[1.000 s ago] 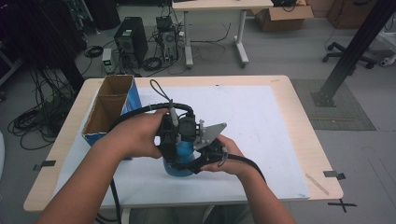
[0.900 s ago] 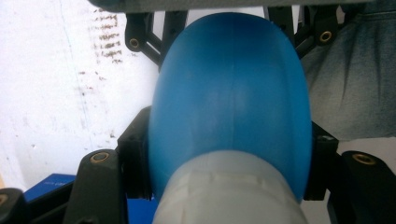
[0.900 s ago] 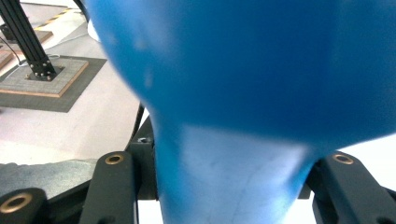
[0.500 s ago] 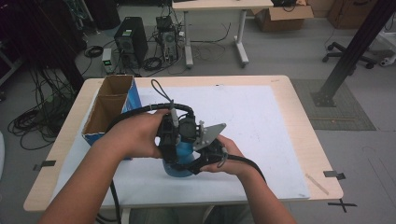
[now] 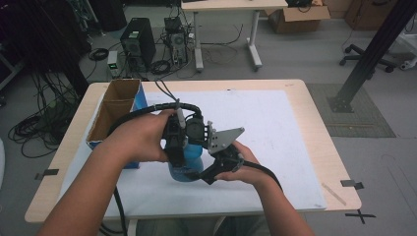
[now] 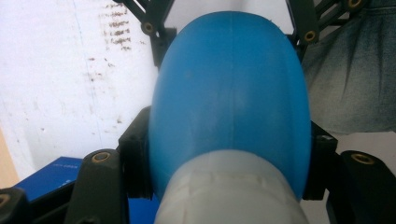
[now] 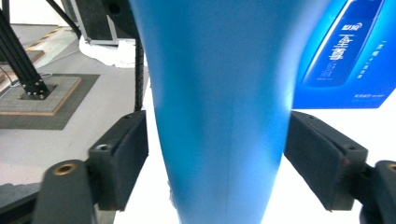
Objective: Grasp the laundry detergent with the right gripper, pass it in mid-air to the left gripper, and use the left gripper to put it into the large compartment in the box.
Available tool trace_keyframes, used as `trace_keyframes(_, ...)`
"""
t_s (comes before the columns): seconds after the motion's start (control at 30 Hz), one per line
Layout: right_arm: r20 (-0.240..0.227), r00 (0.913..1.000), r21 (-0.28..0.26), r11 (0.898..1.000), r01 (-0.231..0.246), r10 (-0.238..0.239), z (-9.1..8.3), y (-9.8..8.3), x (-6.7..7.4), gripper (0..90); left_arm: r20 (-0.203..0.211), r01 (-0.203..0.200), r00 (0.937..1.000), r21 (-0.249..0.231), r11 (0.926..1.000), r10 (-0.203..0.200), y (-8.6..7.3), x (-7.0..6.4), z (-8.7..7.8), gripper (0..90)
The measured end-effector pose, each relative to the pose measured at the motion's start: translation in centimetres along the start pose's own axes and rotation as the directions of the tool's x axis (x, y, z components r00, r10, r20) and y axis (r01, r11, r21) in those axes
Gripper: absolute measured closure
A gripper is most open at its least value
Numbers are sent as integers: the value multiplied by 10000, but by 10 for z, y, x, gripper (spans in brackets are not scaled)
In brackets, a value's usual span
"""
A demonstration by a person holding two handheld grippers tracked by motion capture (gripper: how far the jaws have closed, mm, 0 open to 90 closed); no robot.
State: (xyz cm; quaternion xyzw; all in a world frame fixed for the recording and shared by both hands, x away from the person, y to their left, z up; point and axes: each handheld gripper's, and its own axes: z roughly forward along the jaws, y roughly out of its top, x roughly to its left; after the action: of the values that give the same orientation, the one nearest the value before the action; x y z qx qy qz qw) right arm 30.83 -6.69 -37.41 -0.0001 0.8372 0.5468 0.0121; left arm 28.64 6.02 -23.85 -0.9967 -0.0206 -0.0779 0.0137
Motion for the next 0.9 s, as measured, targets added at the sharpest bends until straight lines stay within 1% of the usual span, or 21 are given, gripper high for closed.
trace_keyframes(0.1,200,9998,21,10000,-5,5,-1,1,-1,208,7,29,10000,8,10000,-29,0,1,-1,382)
trace_keyframes(0.2,283,9996,45,10000,-62,61,-2,1,-2,156,14,163,9999,20,9999,-164,1,1,-1,382)
trace_keyframes(0.37,438,9990,31,9999,-120,118,-6,1,-3,67,117,268,9996,93,9996,-269,0,3,-2,382)
trace_keyframes(0.43,384,9991,58,9999,-153,151,-9,1,-3,34,145,312,9994,102,9995,-314,1,5,-2,382)
trace_keyframes(0.5,319,9994,138,9998,-119,115,-13,1,-4,29,231,490,9985,175,9986,-494,1,6,-3,382)
trace_keyframes(0.57,308,9995,147,9999,-73,68,-18,2,-5,18,378,835,9957,218,9963,-843,1,9,-2,382)
trace_keyframes(0.6,332,9994,141,9999,-63,59,-20,2,-5,5,435,940,9945,264,9952,-951,1,11,-2,382)
trace_keyframes(0.8,520,9985,128,9997,-196,189,-33,5,-10,4,401,1268,9909,398,9911,-1284,3,16,-3,382)
trace_keyframes(0.83,538,9984,163,9997,-181,172,-36,6,-11,4,418,1363,9895,413,9898,-1380,3,17,-4,382)
trace_keyframes(0.9,669,9977,383,9991,-158,133,-43,6,-13,4,493,1689,9840,440,9846,-1710,2,20,-7,381)
